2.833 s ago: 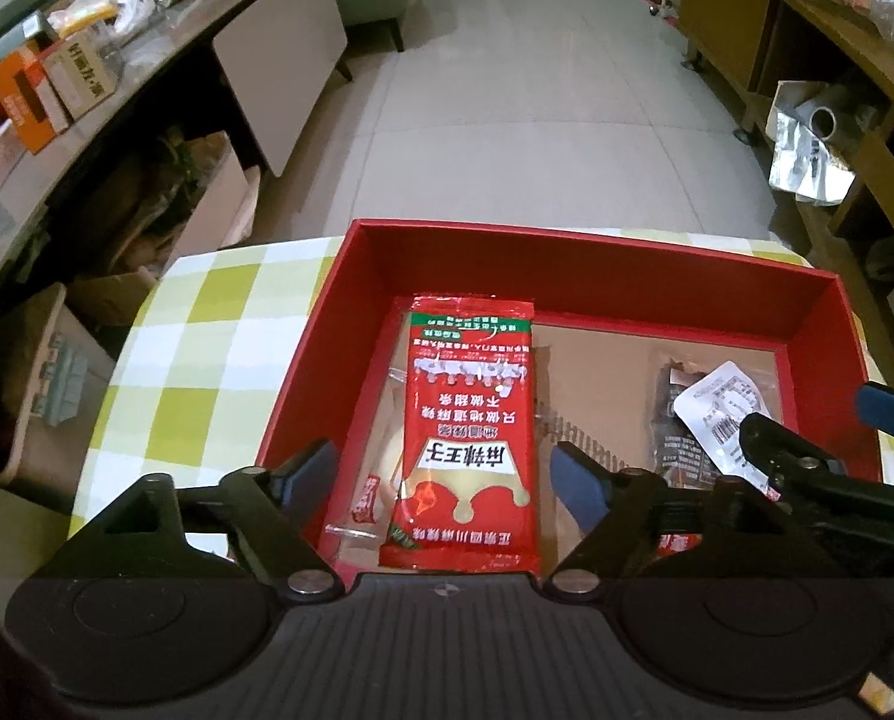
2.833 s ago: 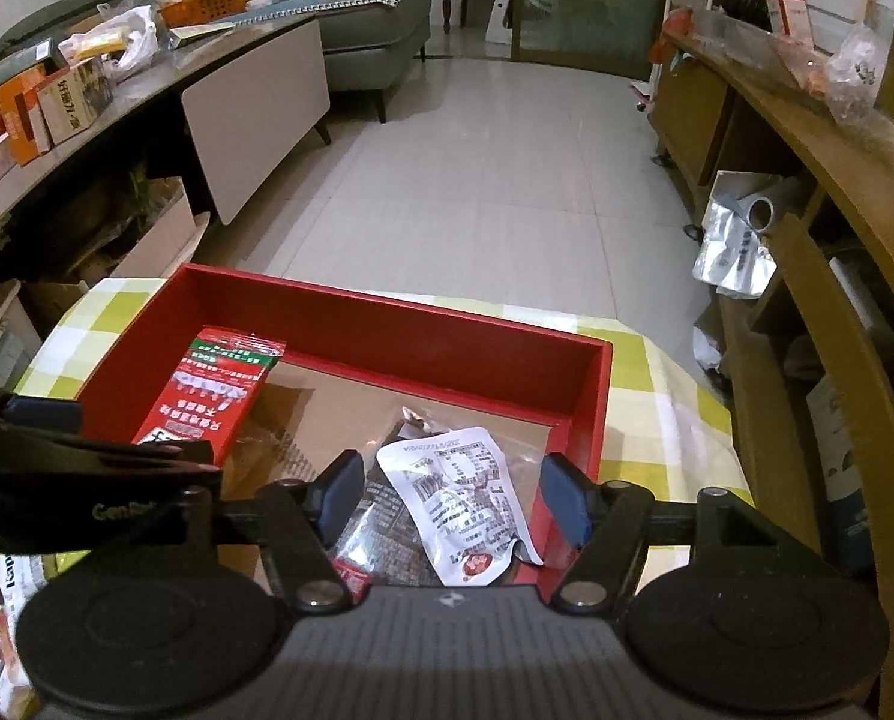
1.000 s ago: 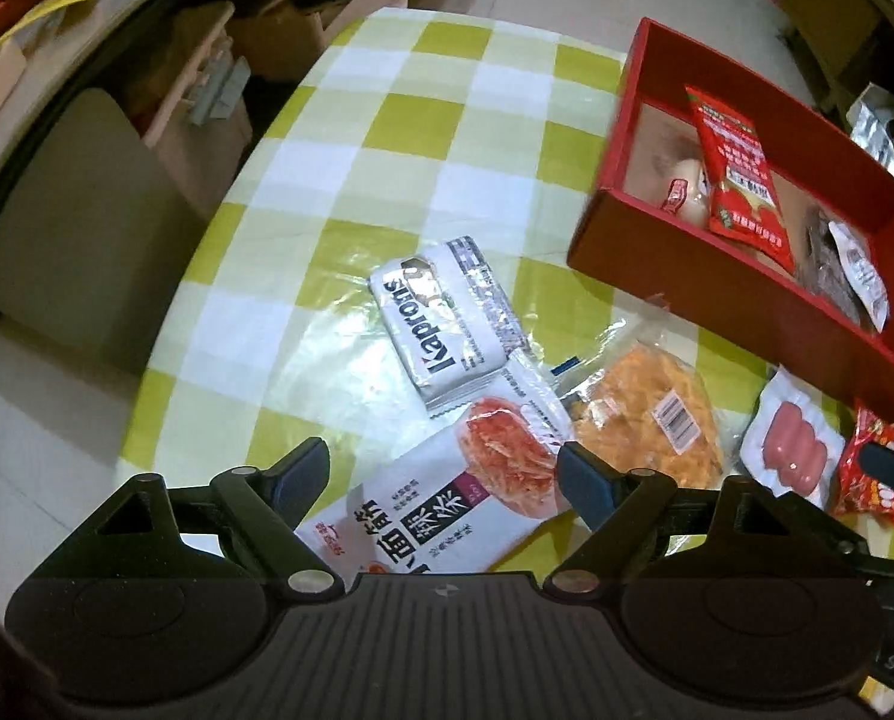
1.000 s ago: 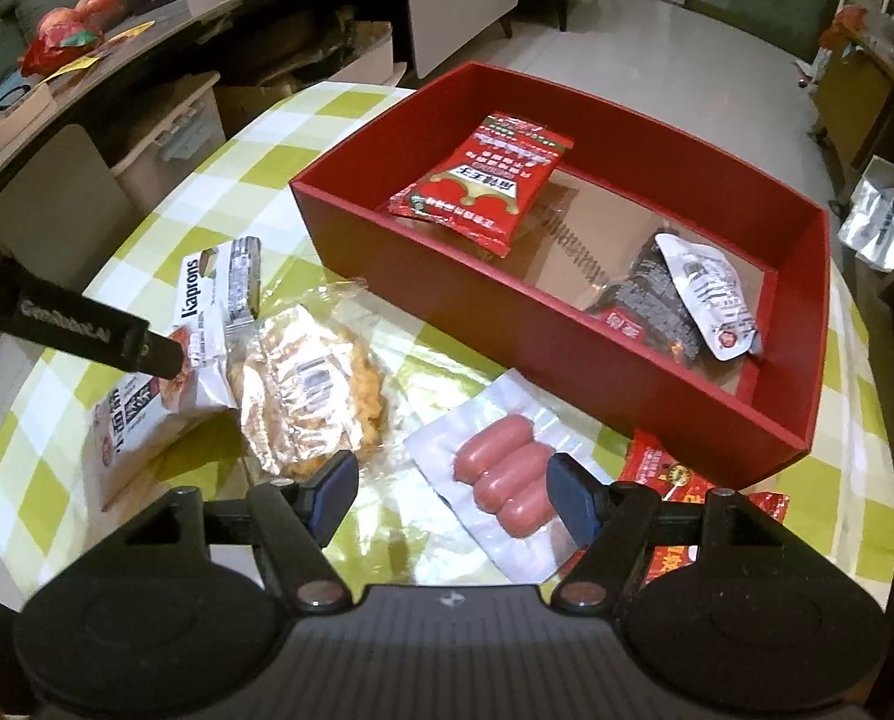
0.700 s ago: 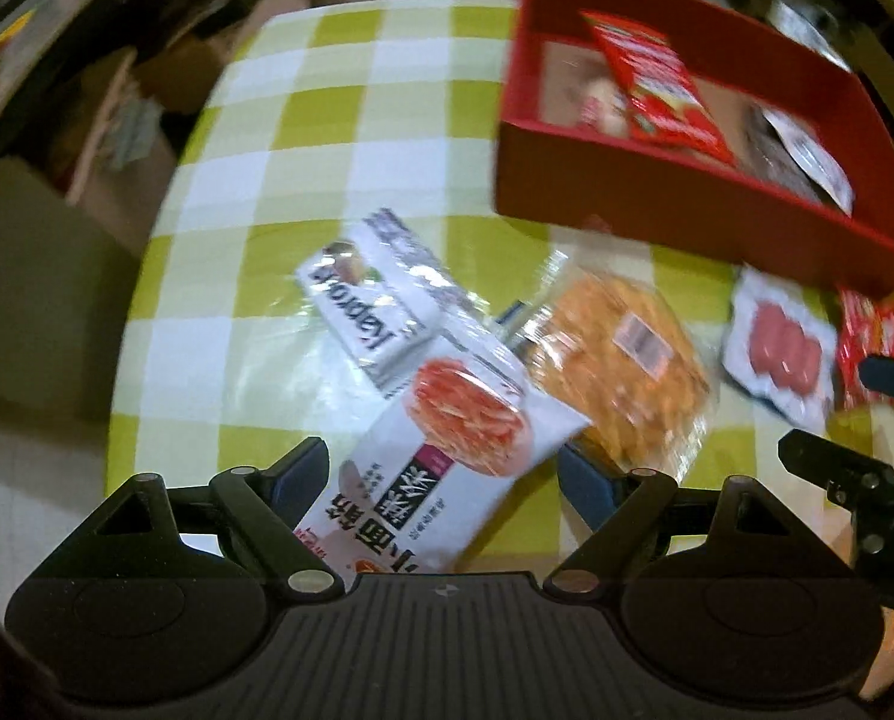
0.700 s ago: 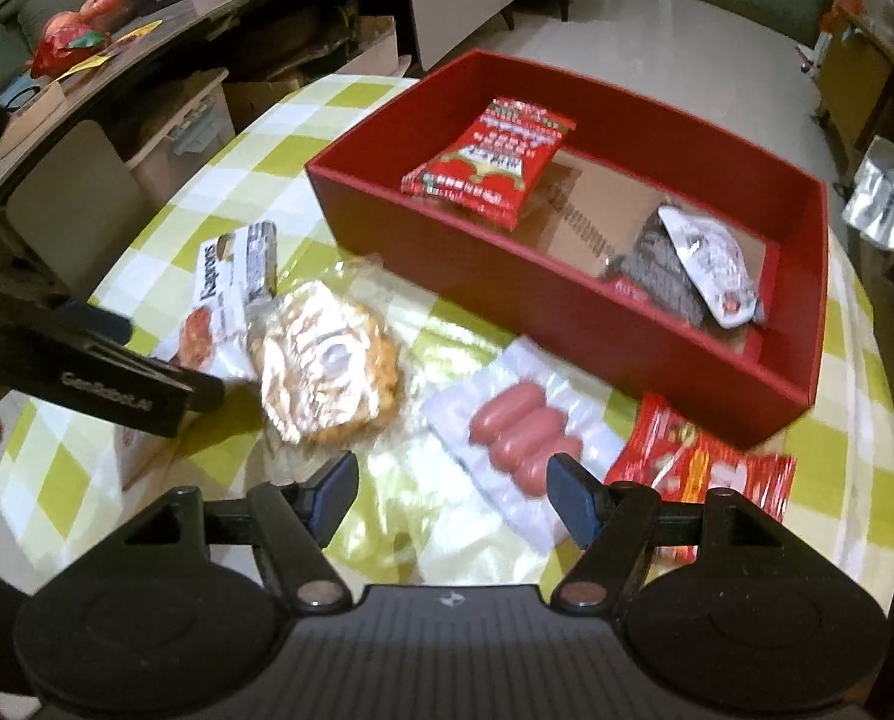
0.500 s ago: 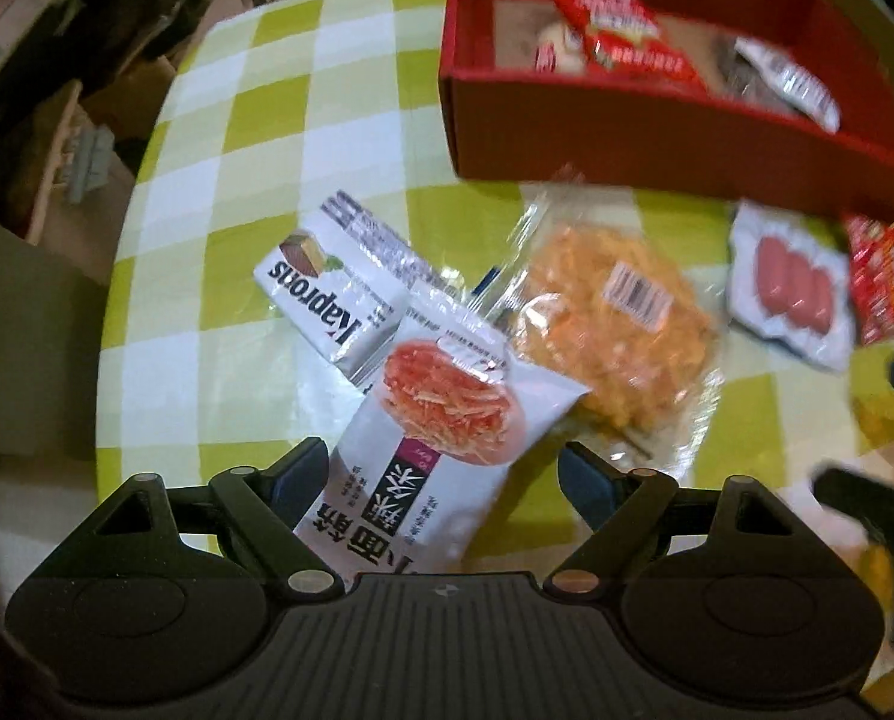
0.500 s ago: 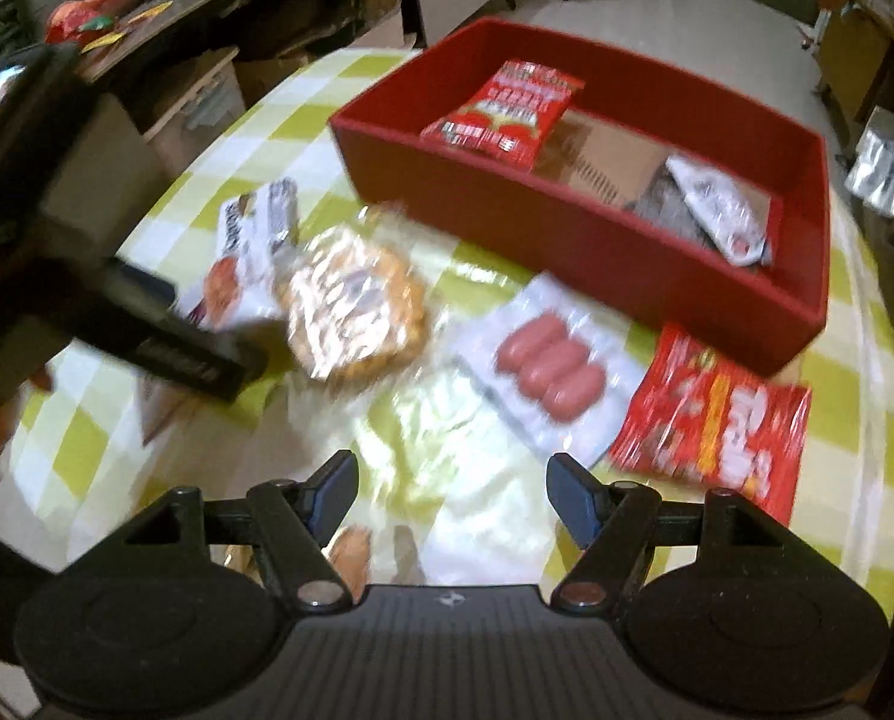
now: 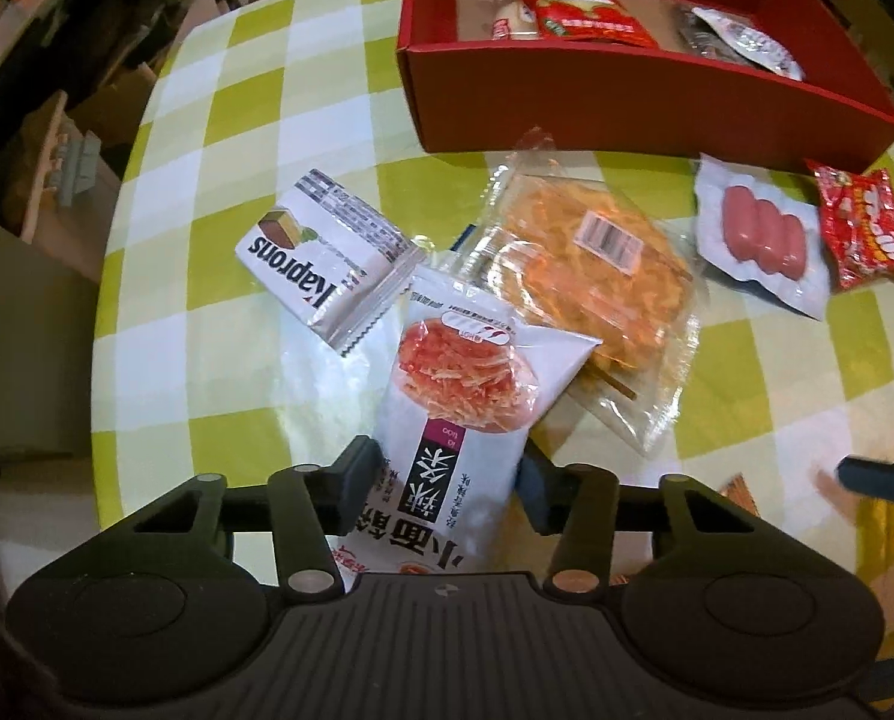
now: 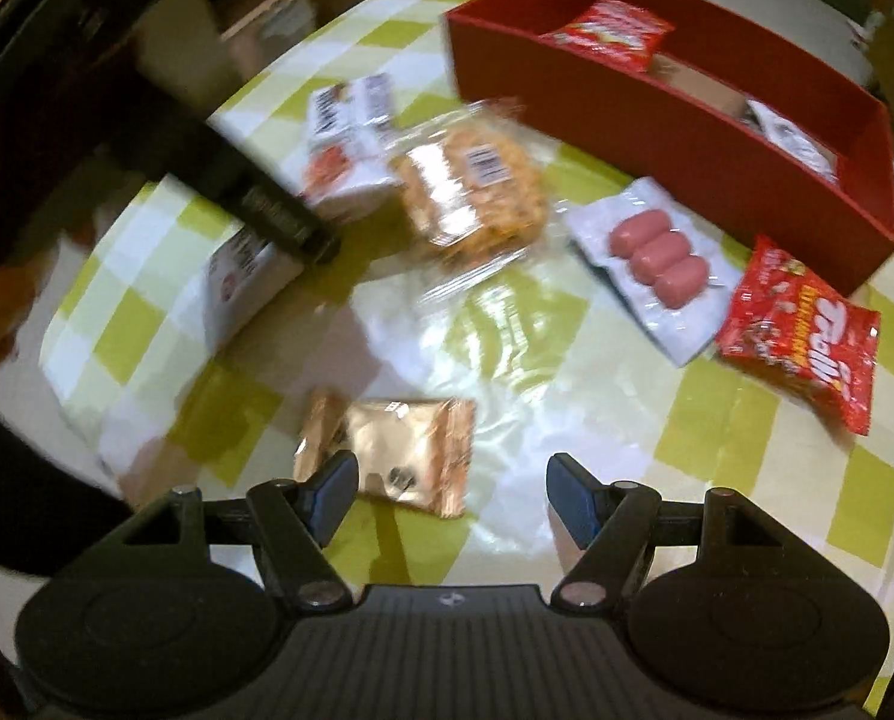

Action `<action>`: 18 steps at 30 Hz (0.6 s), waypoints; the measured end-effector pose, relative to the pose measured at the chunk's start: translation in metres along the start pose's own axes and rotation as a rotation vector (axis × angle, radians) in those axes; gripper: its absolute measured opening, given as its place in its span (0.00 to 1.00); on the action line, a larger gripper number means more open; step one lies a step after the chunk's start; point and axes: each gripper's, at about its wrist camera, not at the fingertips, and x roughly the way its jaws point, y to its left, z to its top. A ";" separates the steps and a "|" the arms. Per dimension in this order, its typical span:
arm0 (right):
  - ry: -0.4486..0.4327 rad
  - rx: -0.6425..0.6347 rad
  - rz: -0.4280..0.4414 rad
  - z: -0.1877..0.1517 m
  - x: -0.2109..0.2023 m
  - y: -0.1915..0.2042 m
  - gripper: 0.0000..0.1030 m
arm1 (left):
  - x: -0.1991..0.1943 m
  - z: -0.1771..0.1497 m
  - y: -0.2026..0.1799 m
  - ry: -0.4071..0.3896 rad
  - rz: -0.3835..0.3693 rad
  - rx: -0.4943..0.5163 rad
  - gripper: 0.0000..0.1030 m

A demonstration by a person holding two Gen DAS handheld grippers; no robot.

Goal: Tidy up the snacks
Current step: 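Move the left tool to the white spicy-strip bag while the right tool approaches the gold cookie packet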

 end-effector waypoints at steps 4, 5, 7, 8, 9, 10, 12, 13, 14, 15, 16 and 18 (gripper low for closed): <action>-0.005 -0.196 -0.034 0.004 -0.001 0.021 0.76 | -0.006 -0.002 -0.003 -0.004 -0.012 -0.003 0.51; 0.004 -0.272 -0.036 0.006 -0.001 0.027 0.76 | -0.007 -0.002 -0.002 -0.006 -0.020 -0.007 0.51; 0.035 -0.426 -0.026 0.010 0.000 0.040 0.76 | -0.010 -0.001 0.001 -0.011 -0.039 -0.015 0.51; 0.051 -0.484 -0.026 0.013 0.002 0.045 0.76 | -0.011 -0.001 0.004 -0.011 -0.048 -0.023 0.51; 0.066 -0.540 -0.030 0.016 0.003 0.050 0.76 | -0.011 0.000 0.007 -0.010 -0.058 -0.031 0.51; 0.075 -0.592 -0.035 0.019 0.005 0.054 0.76 | -0.011 0.000 0.010 -0.009 -0.068 -0.038 0.51; 0.097 -0.677 -0.039 0.026 0.011 0.060 0.76 | -0.010 0.000 0.013 -0.003 -0.087 -0.051 0.51; 0.120 -0.709 -0.036 0.030 0.016 0.062 0.76 | -0.009 0.000 0.015 0.002 -0.095 -0.057 0.51; 0.145 -0.738 -0.032 0.033 0.022 0.064 0.76 | -0.008 0.001 0.016 0.007 -0.103 -0.060 0.51; 0.170 -0.766 -0.022 0.036 0.027 0.066 0.76 | -0.007 0.002 0.016 0.012 -0.111 -0.060 0.51; 0.197 -0.792 -0.005 0.037 0.033 0.067 0.76 | -0.007 0.002 0.017 0.015 -0.116 -0.058 0.51; 0.253 -0.847 0.032 0.037 0.042 0.071 0.76 | -0.005 0.003 0.018 0.023 -0.129 -0.057 0.51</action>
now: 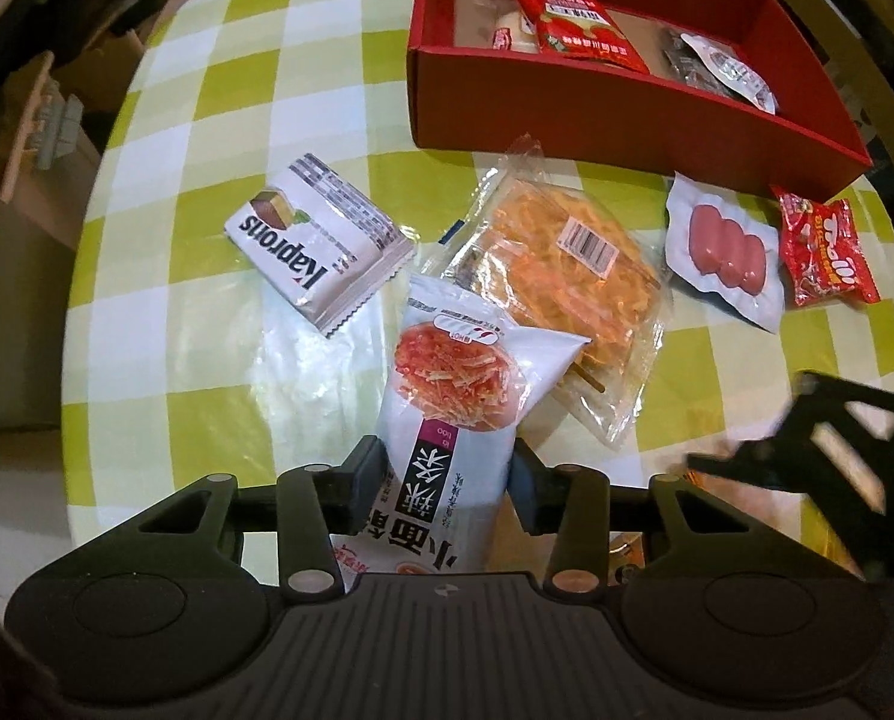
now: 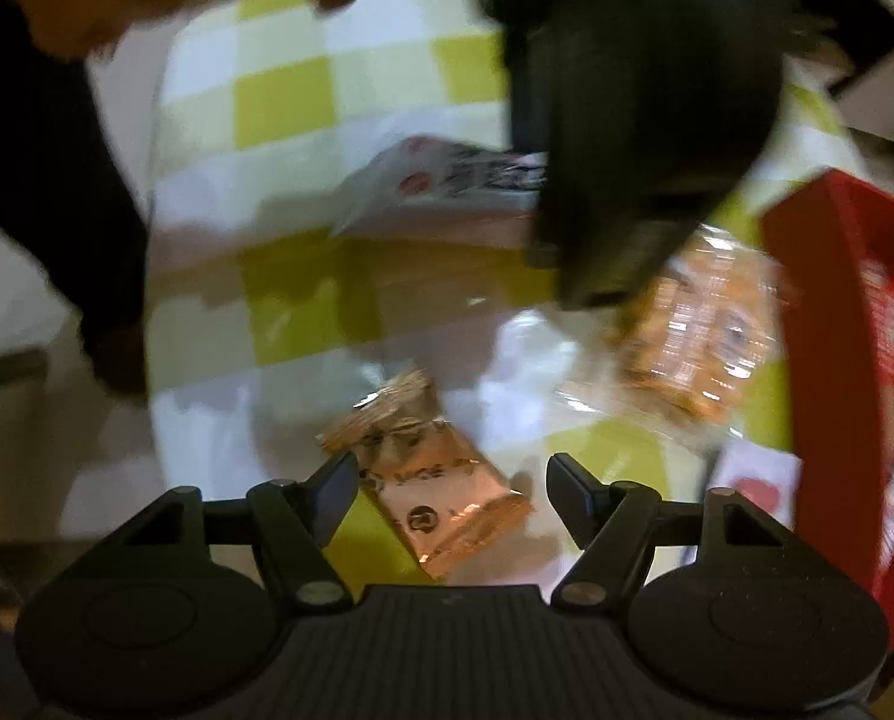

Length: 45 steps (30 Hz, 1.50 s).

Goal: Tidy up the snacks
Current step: 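Move the left tool to the white spicy-strip bag while the right tool approaches the gold cookie packet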

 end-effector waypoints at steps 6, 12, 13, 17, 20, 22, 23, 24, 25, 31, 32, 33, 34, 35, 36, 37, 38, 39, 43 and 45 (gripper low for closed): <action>0.042 -0.084 0.058 0.010 0.018 -0.007 0.81 | 0.003 0.001 0.009 0.023 -0.032 -0.021 0.52; -0.022 0.142 0.034 -0.004 0.015 -0.017 0.82 | 0.009 0.002 0.008 0.045 -0.018 -0.019 0.54; -0.047 0.217 0.020 -0.011 0.013 -0.019 0.82 | 0.009 0.001 0.008 0.045 -0.015 -0.017 0.54; -0.133 0.501 -0.009 -0.039 0.009 -0.024 0.82 | 0.010 -0.002 0.006 0.053 -0.003 -0.017 0.55; -0.167 0.669 -0.024 -0.053 0.006 -0.025 0.82 | 0.012 -0.005 0.000 0.057 0.018 -0.010 0.56; -0.208 0.787 -0.011 -0.065 0.003 -0.025 0.82 | 0.012 -0.006 -0.003 0.060 0.028 -0.014 0.56; -0.229 0.849 0.003 -0.071 0.002 -0.027 0.82 | 0.012 -0.007 -0.004 0.061 0.032 -0.018 0.56; -0.259 0.922 0.023 -0.077 -0.001 -0.030 0.82 | 0.012 -0.009 -0.005 0.063 0.037 -0.025 0.57; -0.276 0.982 0.040 -0.082 -0.002 -0.032 0.82 | 0.012 -0.010 -0.005 0.063 0.040 -0.029 0.57; -0.125 0.376 -0.069 -0.035 -0.017 -0.012 0.81 | 0.011 -0.020 -0.004 0.063 0.047 -0.048 0.60; -0.091 0.268 -0.074 -0.028 -0.015 -0.007 0.81 | 0.010 -0.022 -0.003 0.061 0.046 -0.051 0.60; -0.064 0.193 -0.076 -0.023 -0.012 -0.007 0.81 | 0.010 -0.024 -0.003 0.062 0.044 -0.053 0.61; -0.037 0.135 -0.072 -0.018 -0.007 -0.008 0.81 | 0.010 -0.026 -0.002 0.063 0.045 -0.055 0.61; -0.013 0.113 -0.067 -0.013 -0.001 -0.011 0.81 | 0.011 -0.027 -0.003 0.065 0.049 -0.056 0.61; -0.001 0.116 -0.065 -0.012 0.003 -0.013 0.81 | 0.013 -0.029 -0.003 0.070 0.052 -0.056 0.62; -0.003 0.126 -0.049 -0.010 0.004 -0.017 0.82 | 0.013 -0.030 -0.002 0.074 0.058 -0.053 0.63; -0.030 0.157 -0.029 -0.009 0.003 -0.022 0.82 | 0.015 -0.031 -0.003 0.080 0.068 -0.047 0.64; -0.054 0.223 -0.016 -0.009 0.004 -0.028 0.82 | 0.017 -0.033 -0.004 0.087 0.079 -0.042 0.65; -0.048 0.430 -0.016 -0.017 0.017 -0.045 1.00 | 0.023 -0.036 -0.006 0.096 0.102 -0.042 0.69; -0.043 0.416 -0.009 -0.018 0.017 -0.049 1.00 | 0.025 -0.035 -0.005 0.102 0.097 -0.058 0.70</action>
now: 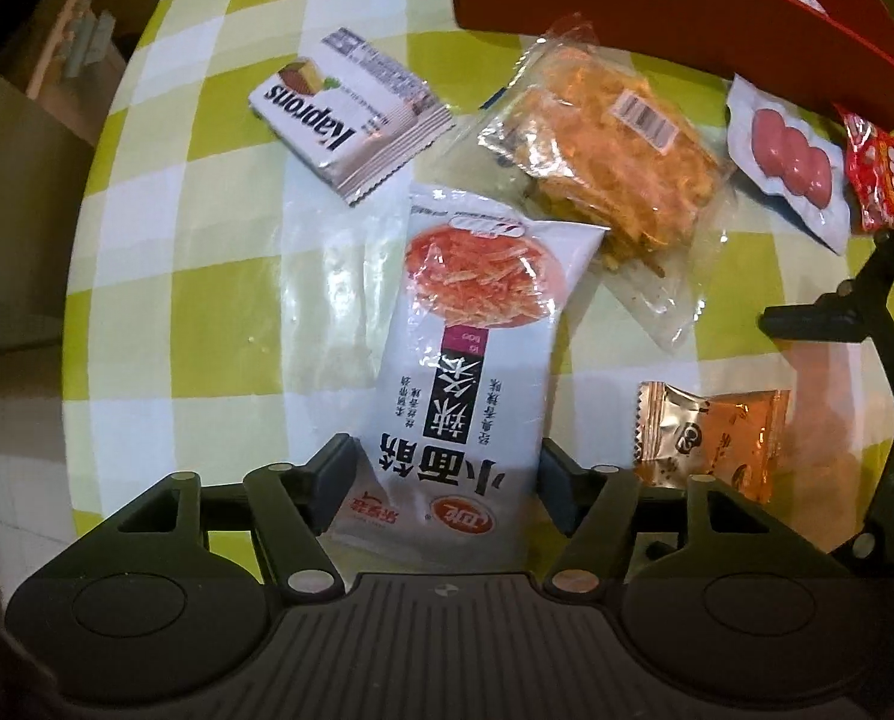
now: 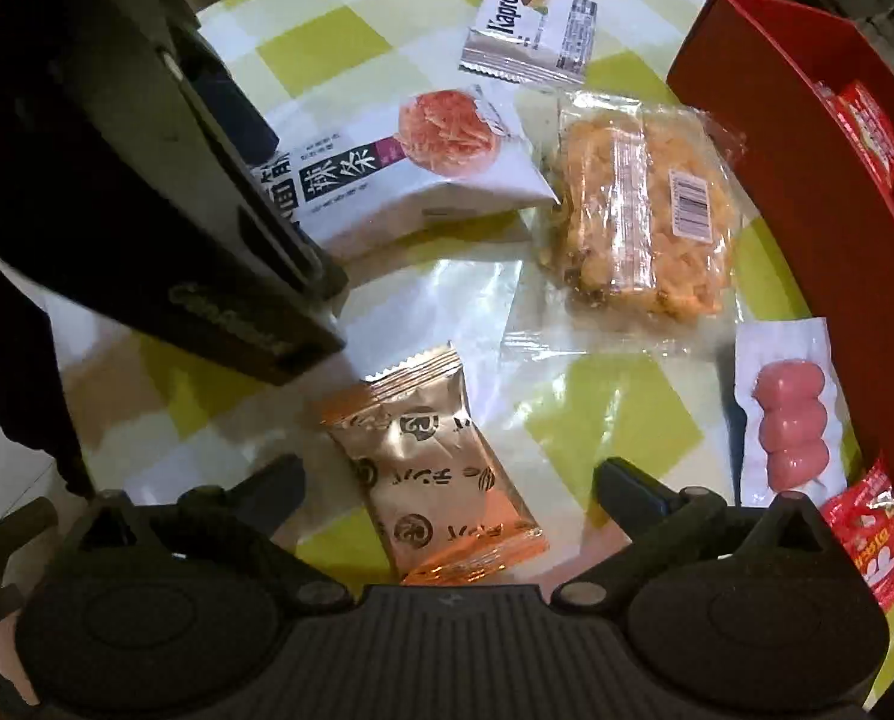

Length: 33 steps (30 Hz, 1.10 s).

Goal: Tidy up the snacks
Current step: 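Move the left tool to the white spicy-strip bag while the right tool approaches the gold cookie packet, then grasp the white spicy-strip bag with the left tool while the right tool grasps the gold packet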

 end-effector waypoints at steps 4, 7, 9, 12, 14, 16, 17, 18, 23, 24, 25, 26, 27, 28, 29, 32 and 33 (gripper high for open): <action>-0.035 -0.049 0.017 -0.002 -0.001 0.000 1.00 | 0.001 0.002 0.000 0.001 0.008 -0.002 0.71; -0.016 -0.067 0.011 -0.001 -0.002 0.003 1.00 | 0.001 0.003 0.000 0.003 0.010 -0.006 0.72; -0.011 -0.071 0.010 0.000 -0.005 0.005 1.00 | 0.001 0.004 0.000 0.005 0.011 -0.012 0.72; -0.016 -0.095 0.014 -0.006 -0.007 0.020 0.82 | 0.001 0.003 0.000 0.009 0.012 -0.019 0.73; -0.015 -0.067 0.035 -0.009 -0.014 0.021 0.60 | 0.000 0.001 0.001 0.008 0.013 -0.021 0.72; -0.034 -0.005 0.038 -0.013 -0.017 0.013 0.55 | 0.001 0.000 0.001 0.009 0.013 -0.027 0.73; -0.051 0.046 0.048 -0.018 -0.018 0.006 0.53 | 0.001 0.001 0.002 0.012 0.011 -0.031 0.74; -0.066 0.098 0.064 -0.023 -0.020 0.000 0.52 | 0.002 0.001 0.003 0.018 0.010 -0.035 0.75; -0.126 0.308 0.095 -0.055 -0.026 -0.025 0.51 | 0.003 0.002 0.002 0.021 0.010 -0.036 0.76; -0.145 0.346 0.099 -0.060 -0.029 -0.028 0.51 | 0.003 0.003 0.000 0.019 0.013 -0.033 0.76; -0.165 0.391 0.103 -0.065 -0.030 -0.033 0.51 | 0.003 0.004 -0.002 0.019 0.016 -0.030 0.77; -0.179 0.421 0.102 -0.068 -0.031 -0.037 0.51 | 0.002 0.005 -0.004 0.017 0.019 -0.027 0.78; -0.186 0.432 0.091 -0.068 -0.034 -0.038 0.51 | 0.003 0.005 -0.006 0.012 0.022 -0.022 0.79; -0.187 0.431 0.072 -0.067 -0.036 -0.037 0.51 | 0.003 0.006 -0.008 0.009 0.026 -0.019 0.82; -0.190 0.431 0.059 -0.065 -0.039 -0.036 0.51 | 0.004 0.007 -0.008 0.007 0.033 -0.024 0.87; -0.197 0.453 0.051 -0.059 -0.042 -0.039 0.51 | 0.005 0.008 -0.007 0.008 0.033 -0.048 0.86; -0.201 0.455 0.050 -0.057 -0.042 -0.039 0.51 | 0.006 0.009 -0.005 0.009 0.023 -0.062 0.86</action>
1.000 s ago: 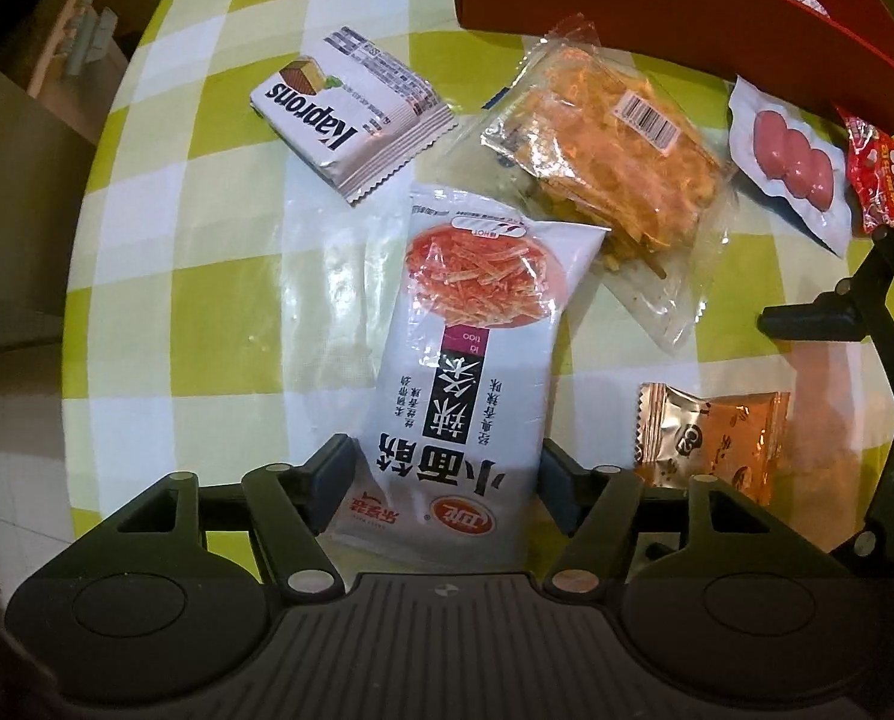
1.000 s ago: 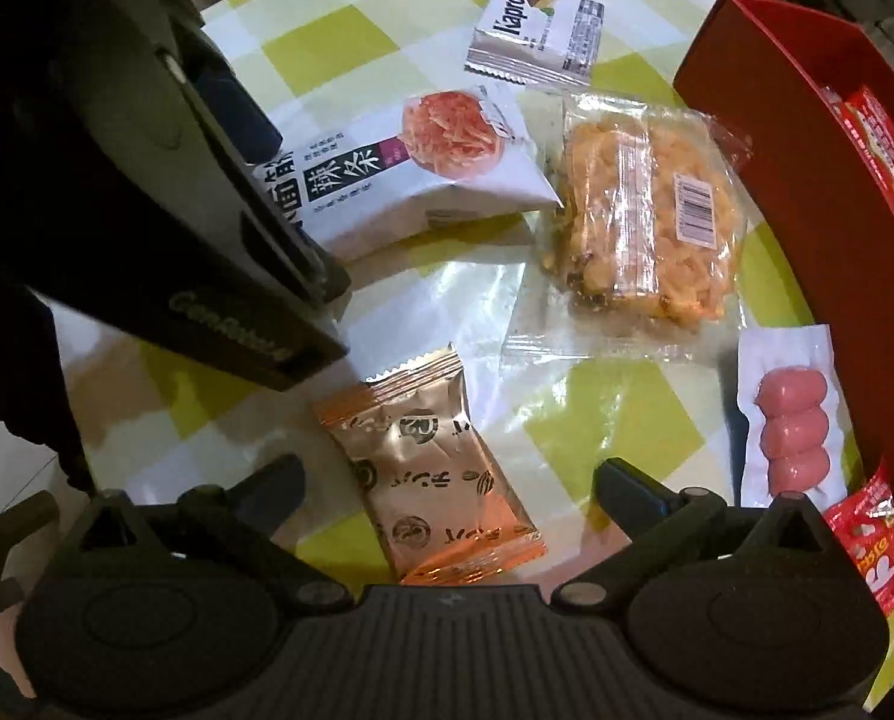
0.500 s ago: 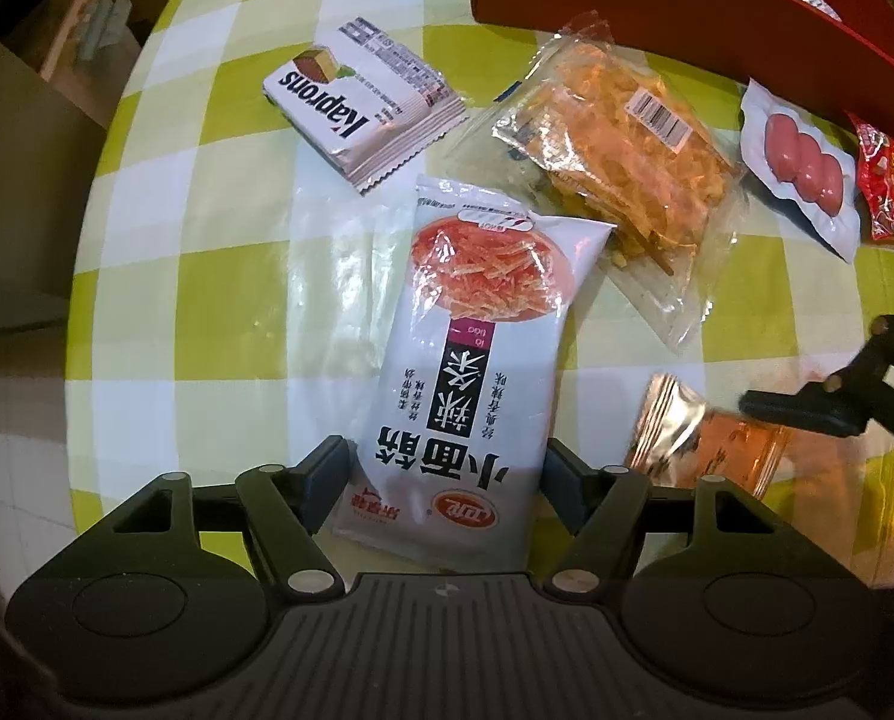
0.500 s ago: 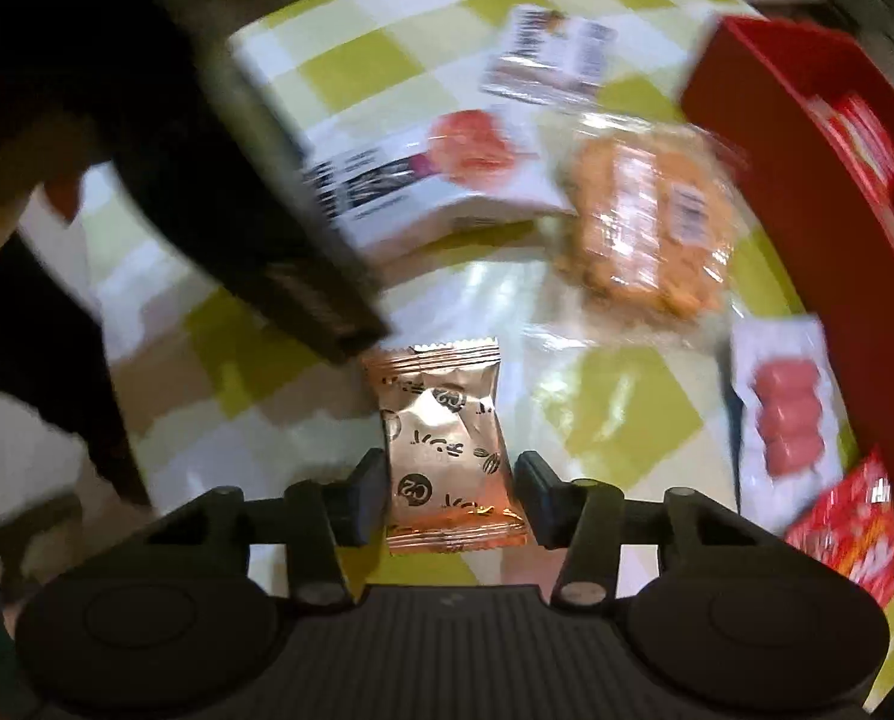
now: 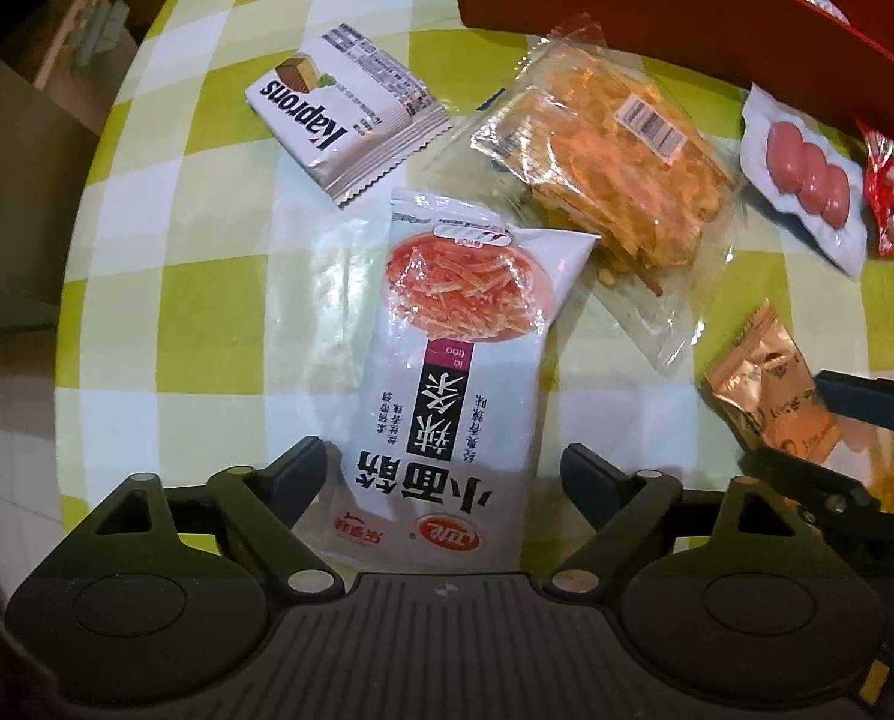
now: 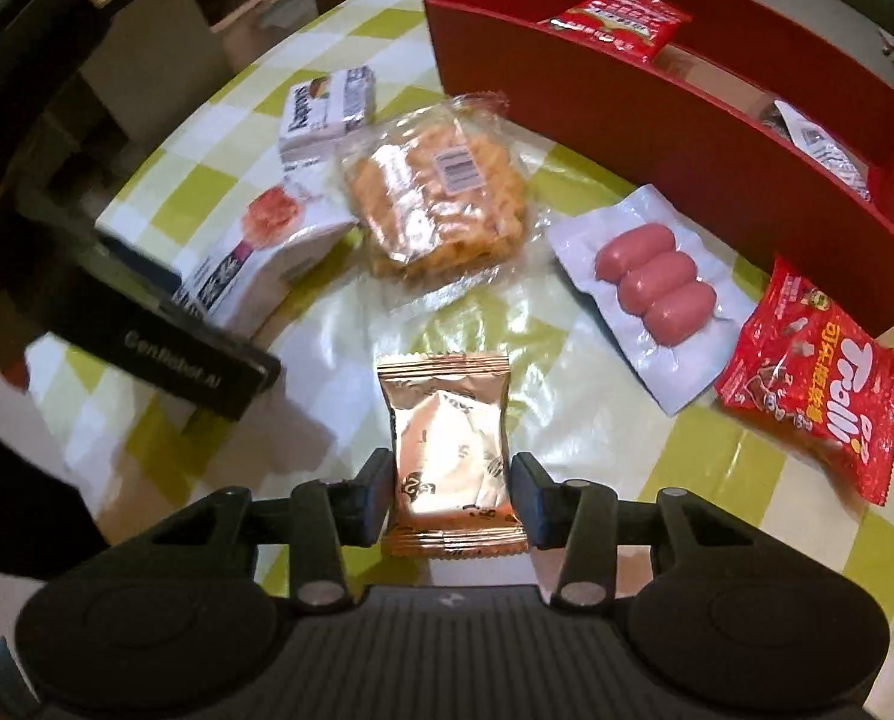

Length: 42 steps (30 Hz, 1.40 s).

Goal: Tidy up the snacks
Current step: 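Grasp the white spicy-strip bag with the left tool while the right tool grasps the gold packet, then lift the white bag with the left tool while the right tool lifts the gold packet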

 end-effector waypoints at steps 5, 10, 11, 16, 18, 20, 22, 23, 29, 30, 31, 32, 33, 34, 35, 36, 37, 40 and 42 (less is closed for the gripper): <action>0.001 -0.040 -0.010 0.002 0.006 0.003 0.51 | -0.006 -0.002 -0.002 -0.021 -0.038 -0.018 0.60; -0.008 -0.029 -0.005 0.001 0.003 -0.003 0.51 | -0.013 -0.001 -0.018 -0.037 -0.025 -0.004 0.55; -0.015 -0.022 -0.004 0.001 -0.001 -0.005 0.51 | -0.015 -0.001 -0.020 -0.038 -0.035 -0.005 0.54; -0.063 0.014 0.008 0.002 -0.019 -0.014 0.50 | -0.030 -0.002 -0.027 -0.068 -0.062 -0.022 0.54; -0.076 0.020 0.004 0.001 -0.024 -0.016 0.50 | -0.034 -0.003 -0.030 -0.076 -0.063 -0.030 0.54; -0.074 0.022 -0.001 -0.001 -0.026 -0.018 0.50 | -0.038 -0.004 -0.033 -0.084 -0.060 -0.025 0.53; -0.063 0.025 -0.002 -0.004 -0.024 -0.019 0.50 | -0.042 -0.006 -0.039 -0.089 -0.062 -0.022 0.53; -0.061 0.030 -0.001 -0.006 -0.022 -0.020 0.50 | -0.045 -0.006 -0.043 -0.090 -0.064 -0.017 0.54; -0.061 0.026 0.024 0.001 -0.013 -0.017 0.51 | -0.038 -0.017 -0.046 -0.067 -0.055 0.003 0.54; -0.050 0.014 0.020 0.003 -0.010 -0.015 0.51 | -0.037 -0.017 -0.046 -0.062 -0.051 -0.003 0.54; -0.039 0.015 0.016 0.005 -0.004 -0.014 0.51 | -0.036 -0.016 -0.044 -0.062 -0.037 -0.008 0.54; -0.019 0.018 0.019 0.006 0.002 -0.014 0.51 | -0.034 -0.016 -0.043 -0.059 -0.028 -0.014 0.54; -0.005 0.010 0.019 0.006 0.007 -0.012 0.52 | -0.033 -0.016 -0.040 -0.054 -0.029 -0.022 0.54; -0.012 -0.014 0.008 0.007 0.010 -0.008 0.53 | -0.030 -0.015 -0.037 -0.045 -0.032 -0.029 0.54; -0.012 -0.035 -0.007 0.007 0.011 -0.004 0.53 | -0.027 -0.016 -0.035 -0.037 -0.019 -0.030 0.54; -0.011 -0.054 -0.023 0.008 0.013 0.000 0.54 | -0.024 -0.015 -0.033 -0.031 -0.013 -0.031 0.54; -0.010 -0.061 -0.033 0.008 0.014 0.002 0.55 | -0.021 -0.016 -0.031 -0.024 -0.006 -0.033 0.54; -0.007 -0.058 -0.041 0.008 0.017 0.003 0.56 | -0.015 -0.017 -0.028 -0.016 0.005 -0.043 0.55; -0.016 -0.053 -0.047 0.006 0.017 0.003 0.56 | -0.015 -0.017 -0.027 -0.018 0.003 -0.044 0.55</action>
